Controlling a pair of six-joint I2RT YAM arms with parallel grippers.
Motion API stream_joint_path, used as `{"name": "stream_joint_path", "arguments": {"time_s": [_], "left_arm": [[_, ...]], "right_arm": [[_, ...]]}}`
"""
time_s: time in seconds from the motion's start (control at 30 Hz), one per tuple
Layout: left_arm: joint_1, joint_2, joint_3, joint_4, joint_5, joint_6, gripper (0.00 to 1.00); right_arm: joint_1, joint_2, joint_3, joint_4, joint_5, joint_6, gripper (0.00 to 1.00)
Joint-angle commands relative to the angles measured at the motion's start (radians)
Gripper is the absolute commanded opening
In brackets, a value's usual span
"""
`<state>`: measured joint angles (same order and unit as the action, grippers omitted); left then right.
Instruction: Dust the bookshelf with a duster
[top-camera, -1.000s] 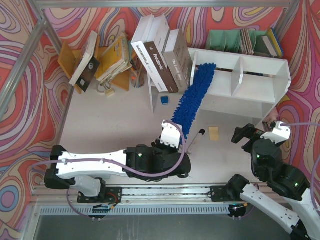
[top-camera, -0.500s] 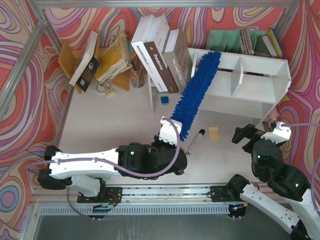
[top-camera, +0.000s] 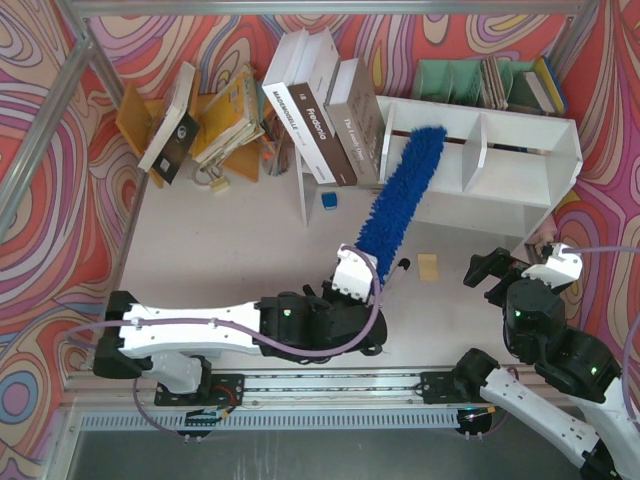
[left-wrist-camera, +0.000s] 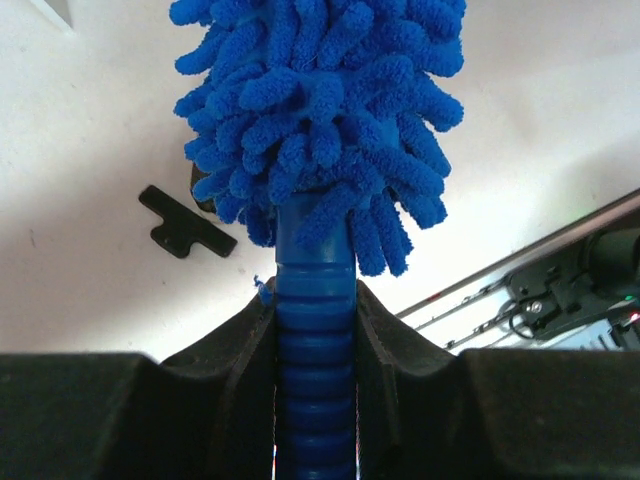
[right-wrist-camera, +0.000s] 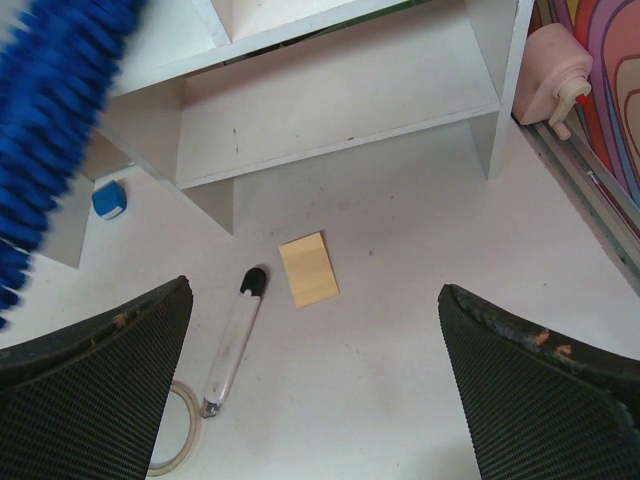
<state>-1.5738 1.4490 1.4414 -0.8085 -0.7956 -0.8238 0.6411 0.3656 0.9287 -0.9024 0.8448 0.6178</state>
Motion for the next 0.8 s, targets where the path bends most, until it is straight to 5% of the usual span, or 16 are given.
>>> {"name": "stream_joint_path", "arguments": {"time_s": [0.0,0.77], "left_arm": [[-0.005,0.043,-0.017,0.041,0.05,-0.022,0.0],[-0.037,-0.026,0.047,0.037,-0.06,0.091,0.0]], "right_arm": [[-0.001,-0.013,0.014,0.01,0.019,-0.001,0.98],[-0.001,-0.013,0.016,0.008,0.022,0.004,0.98]]}}
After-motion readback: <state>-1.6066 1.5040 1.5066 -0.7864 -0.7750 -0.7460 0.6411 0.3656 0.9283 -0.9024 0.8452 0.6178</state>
